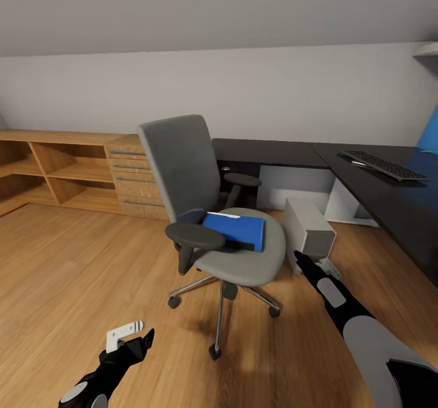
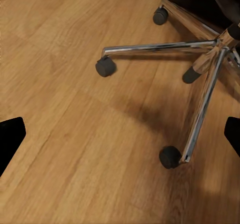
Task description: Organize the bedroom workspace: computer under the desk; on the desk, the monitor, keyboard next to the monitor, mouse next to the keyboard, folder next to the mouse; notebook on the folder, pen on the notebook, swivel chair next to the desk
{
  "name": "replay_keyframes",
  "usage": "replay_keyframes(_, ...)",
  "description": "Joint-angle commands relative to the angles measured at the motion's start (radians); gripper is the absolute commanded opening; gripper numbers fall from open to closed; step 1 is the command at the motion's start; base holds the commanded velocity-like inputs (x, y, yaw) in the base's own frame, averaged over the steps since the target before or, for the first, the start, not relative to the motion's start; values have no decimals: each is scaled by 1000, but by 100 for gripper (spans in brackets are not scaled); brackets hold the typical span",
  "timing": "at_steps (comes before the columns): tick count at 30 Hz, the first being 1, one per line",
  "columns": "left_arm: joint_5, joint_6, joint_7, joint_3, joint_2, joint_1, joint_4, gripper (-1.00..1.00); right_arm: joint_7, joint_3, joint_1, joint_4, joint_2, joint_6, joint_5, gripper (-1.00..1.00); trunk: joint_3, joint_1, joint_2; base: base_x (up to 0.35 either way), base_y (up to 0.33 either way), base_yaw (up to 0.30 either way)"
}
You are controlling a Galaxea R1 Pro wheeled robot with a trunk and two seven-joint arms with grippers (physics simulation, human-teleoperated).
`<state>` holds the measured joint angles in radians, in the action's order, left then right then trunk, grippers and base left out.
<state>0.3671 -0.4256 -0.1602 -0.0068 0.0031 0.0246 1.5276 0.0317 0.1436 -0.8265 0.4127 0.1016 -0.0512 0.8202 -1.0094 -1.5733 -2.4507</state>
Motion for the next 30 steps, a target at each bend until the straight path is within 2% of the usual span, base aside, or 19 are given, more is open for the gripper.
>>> replay_keyframes(1, 11, -4, -7, 0, 0, 0, 2, 100, 3, 5, 0, 1, 0, -5, 7, 100, -1, 0, 0, 30, 0, 0)
replay_keyframes(4, 10, -4, -6, 2, 0, 0, 2, 100, 3, 5, 0, 0, 0, -6, 7, 100, -1, 0, 0, 107, 0, 0)
replay_keyframes(19, 10, -4, -7, 4, -1, 0, 2, 100, 4, 5, 0, -1, 0, -6, 7, 100, -1, 0, 0, 294, 0, 0)
replay_keyframes(30, 10, -4, -6, 21, -1, 0, 2, 100, 4, 4, 0, -5, -6, -15, 8, 100, -1, 0, 0, 29, 0, 0)
